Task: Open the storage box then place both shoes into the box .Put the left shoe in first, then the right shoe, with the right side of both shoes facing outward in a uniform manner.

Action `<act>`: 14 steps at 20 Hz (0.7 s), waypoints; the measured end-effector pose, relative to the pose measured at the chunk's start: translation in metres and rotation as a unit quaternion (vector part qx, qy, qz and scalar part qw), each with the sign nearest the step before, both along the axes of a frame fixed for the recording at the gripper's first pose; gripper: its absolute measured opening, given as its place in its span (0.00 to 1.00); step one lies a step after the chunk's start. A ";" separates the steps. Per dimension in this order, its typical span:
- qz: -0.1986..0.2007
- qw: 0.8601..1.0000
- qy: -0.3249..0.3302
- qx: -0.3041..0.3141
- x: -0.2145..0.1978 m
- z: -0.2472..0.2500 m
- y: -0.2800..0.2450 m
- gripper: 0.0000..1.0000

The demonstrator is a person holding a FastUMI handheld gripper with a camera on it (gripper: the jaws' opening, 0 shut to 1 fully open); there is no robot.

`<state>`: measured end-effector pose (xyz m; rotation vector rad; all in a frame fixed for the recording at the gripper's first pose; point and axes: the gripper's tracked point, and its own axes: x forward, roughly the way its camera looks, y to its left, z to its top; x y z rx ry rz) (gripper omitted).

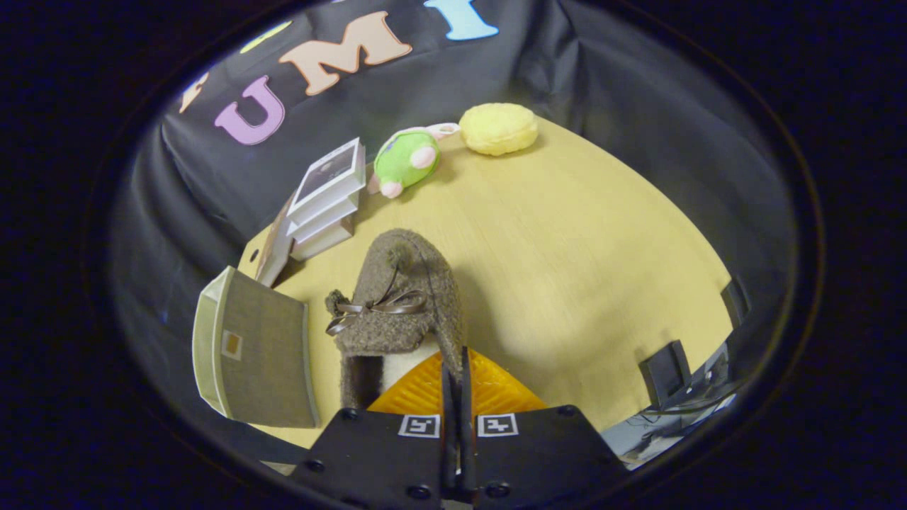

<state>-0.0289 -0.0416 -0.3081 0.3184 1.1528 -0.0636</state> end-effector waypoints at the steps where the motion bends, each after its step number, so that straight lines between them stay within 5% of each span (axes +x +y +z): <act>1: -0.002 1.000 -0.004 0.004 0.000 0.005 0.008 0.05; 14: -0.016 0.997 -0.048 0.051 0.006 0.072 0.128 0.06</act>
